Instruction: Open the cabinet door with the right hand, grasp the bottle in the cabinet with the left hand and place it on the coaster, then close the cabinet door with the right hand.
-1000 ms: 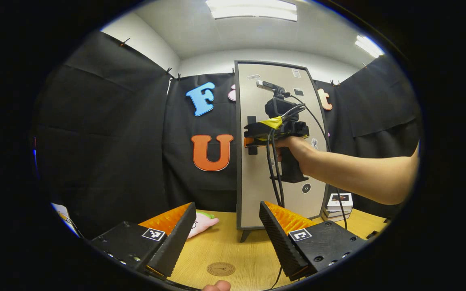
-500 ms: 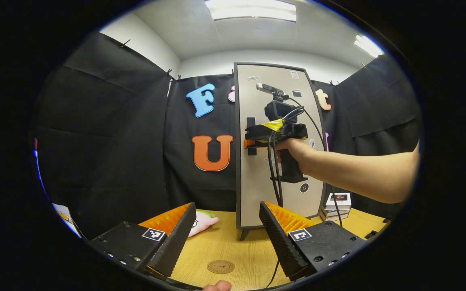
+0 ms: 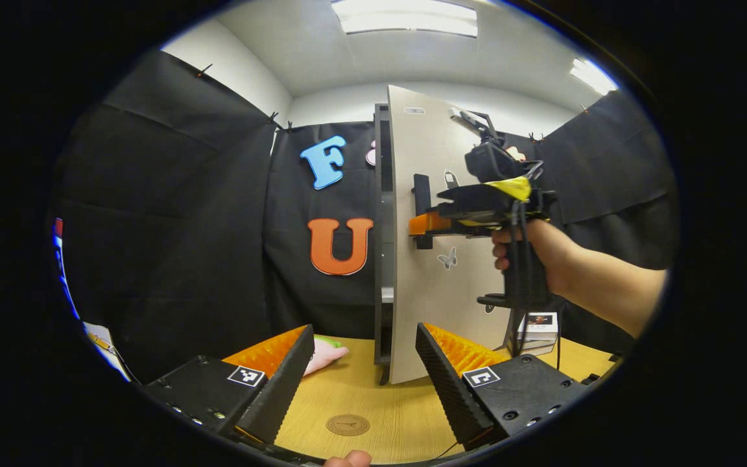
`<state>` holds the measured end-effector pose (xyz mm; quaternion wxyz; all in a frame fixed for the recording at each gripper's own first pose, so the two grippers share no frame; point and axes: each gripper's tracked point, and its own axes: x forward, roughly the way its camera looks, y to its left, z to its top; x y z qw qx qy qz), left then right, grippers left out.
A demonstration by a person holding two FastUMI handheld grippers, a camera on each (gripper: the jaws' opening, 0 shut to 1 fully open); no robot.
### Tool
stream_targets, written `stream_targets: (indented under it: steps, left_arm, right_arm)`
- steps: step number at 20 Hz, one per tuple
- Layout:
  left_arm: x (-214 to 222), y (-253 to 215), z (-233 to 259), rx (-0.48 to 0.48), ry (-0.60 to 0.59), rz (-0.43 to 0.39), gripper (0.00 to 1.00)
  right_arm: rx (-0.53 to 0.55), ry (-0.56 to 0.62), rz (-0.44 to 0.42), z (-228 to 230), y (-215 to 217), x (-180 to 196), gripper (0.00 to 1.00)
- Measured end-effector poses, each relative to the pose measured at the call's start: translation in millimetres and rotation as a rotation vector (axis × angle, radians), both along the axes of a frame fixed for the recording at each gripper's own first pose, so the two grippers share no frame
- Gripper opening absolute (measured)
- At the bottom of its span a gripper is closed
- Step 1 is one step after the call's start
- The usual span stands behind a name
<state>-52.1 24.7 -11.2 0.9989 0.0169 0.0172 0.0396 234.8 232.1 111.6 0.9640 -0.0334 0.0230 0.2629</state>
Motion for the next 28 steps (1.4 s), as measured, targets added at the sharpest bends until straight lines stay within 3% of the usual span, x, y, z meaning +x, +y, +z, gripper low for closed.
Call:
stream_targets:
  steps: [7,13,20,25,28]
  left_arm:
    - [-2,-22,-2,0.009,0.008,-0.036,0.95]
    - [3,-45,0,-0.012,-0.003,-0.083,0.95]
    - [18,-65,-10,-0.005,0.025,-0.128,0.95]
    - [22,-72,-18,-0.028,0.033,-0.135,0.95]
    - [22,-72,-15,-0.025,0.017,-0.127,0.95]
  right_arm:
    - [-0.003,-0.026,0.012,0,-24,-17,0.23]
    - [0.012,-0.065,-0.05,2,-49,-31,0.23]
    - [0.104,-0.069,-0.161,5,-71,-41,0.21]
    - [-0.016,-0.096,-0.255,6,-86,-51,0.22]
    - [-0.07,-0.118,-0.323,8,-98,-62,0.14]
